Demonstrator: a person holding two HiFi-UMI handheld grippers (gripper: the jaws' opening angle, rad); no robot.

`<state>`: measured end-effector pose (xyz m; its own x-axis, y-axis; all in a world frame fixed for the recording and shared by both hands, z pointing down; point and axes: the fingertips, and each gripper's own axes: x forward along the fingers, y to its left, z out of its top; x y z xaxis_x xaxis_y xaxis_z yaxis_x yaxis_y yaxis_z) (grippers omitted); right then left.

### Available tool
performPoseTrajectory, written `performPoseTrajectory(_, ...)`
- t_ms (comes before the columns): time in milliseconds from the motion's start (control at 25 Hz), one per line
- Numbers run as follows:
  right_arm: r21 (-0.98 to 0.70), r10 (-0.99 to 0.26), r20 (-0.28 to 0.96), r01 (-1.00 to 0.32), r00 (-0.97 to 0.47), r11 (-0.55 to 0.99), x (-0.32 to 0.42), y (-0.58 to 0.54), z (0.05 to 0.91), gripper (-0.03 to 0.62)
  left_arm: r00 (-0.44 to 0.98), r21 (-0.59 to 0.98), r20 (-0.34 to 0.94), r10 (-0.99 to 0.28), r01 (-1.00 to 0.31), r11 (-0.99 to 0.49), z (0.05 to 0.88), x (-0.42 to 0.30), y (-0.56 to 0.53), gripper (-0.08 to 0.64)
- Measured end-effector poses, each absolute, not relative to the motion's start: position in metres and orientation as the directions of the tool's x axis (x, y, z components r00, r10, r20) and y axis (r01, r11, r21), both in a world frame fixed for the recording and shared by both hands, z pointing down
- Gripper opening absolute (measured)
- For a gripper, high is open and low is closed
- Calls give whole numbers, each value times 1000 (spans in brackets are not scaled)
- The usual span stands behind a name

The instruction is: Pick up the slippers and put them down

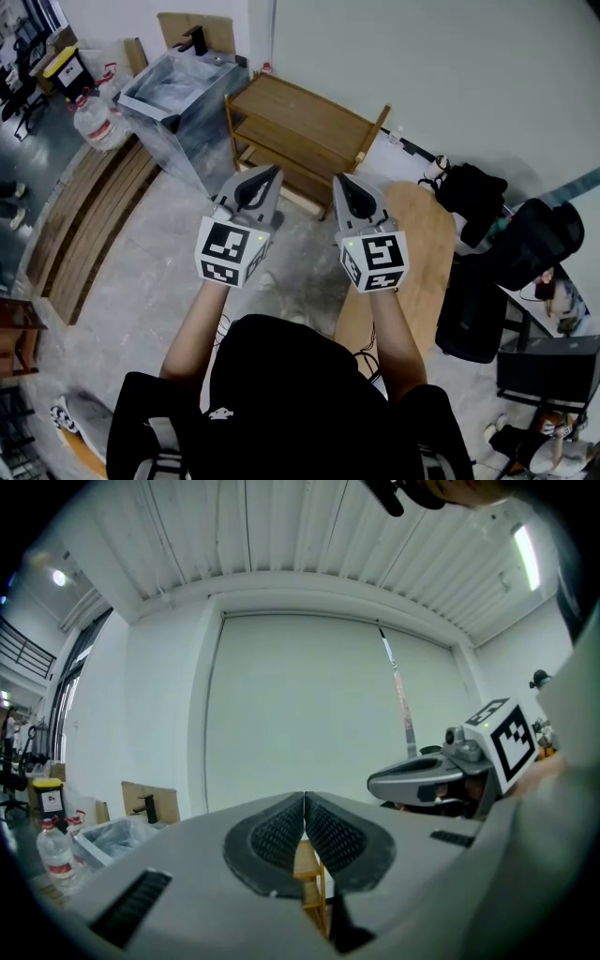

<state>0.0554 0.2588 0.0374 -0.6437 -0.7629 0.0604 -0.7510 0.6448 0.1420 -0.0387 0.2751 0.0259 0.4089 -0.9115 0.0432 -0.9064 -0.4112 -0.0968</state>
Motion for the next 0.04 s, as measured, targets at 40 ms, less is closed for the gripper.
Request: performPoseTrajectory(40, 141, -763, 61, -751, -644, 645, 56, 259, 38, 0, 411, -94, 42, -911, -906, -413, 26, -38, 275, 7)
